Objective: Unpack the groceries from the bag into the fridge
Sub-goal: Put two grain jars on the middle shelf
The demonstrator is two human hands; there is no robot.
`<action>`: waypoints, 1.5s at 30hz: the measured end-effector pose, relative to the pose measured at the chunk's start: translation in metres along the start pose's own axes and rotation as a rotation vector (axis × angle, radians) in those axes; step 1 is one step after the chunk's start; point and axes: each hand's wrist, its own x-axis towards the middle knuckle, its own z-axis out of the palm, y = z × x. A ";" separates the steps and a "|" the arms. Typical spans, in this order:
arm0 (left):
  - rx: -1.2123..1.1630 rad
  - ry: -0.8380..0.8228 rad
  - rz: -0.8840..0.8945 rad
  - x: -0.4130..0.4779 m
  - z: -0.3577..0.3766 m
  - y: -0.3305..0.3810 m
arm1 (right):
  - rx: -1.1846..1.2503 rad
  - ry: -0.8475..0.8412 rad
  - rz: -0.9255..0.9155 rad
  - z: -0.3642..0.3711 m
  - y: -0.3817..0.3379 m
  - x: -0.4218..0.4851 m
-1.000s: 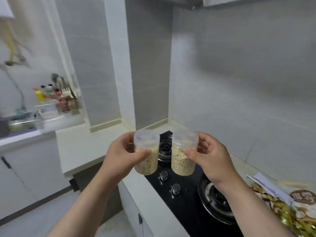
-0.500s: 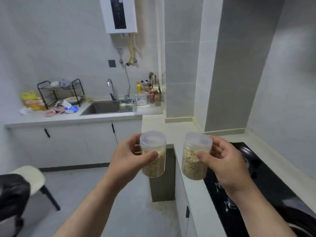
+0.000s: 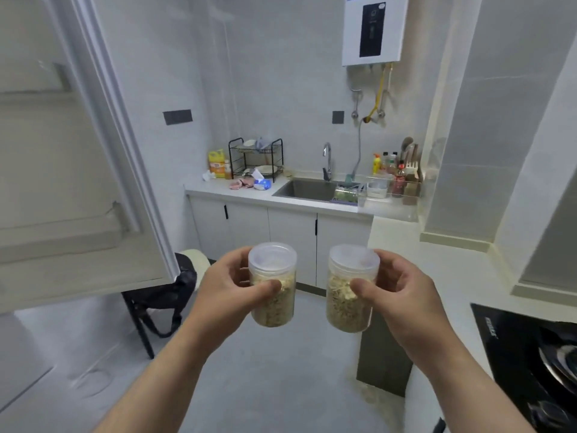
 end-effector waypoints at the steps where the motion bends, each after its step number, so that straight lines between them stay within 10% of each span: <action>1: 0.003 0.014 0.002 -0.001 -0.009 -0.002 | -0.009 -0.017 -0.011 0.008 -0.001 0.003; 45: 0.069 0.638 0.008 -0.015 -0.388 -0.070 | 0.143 -0.669 -0.072 0.448 -0.036 0.091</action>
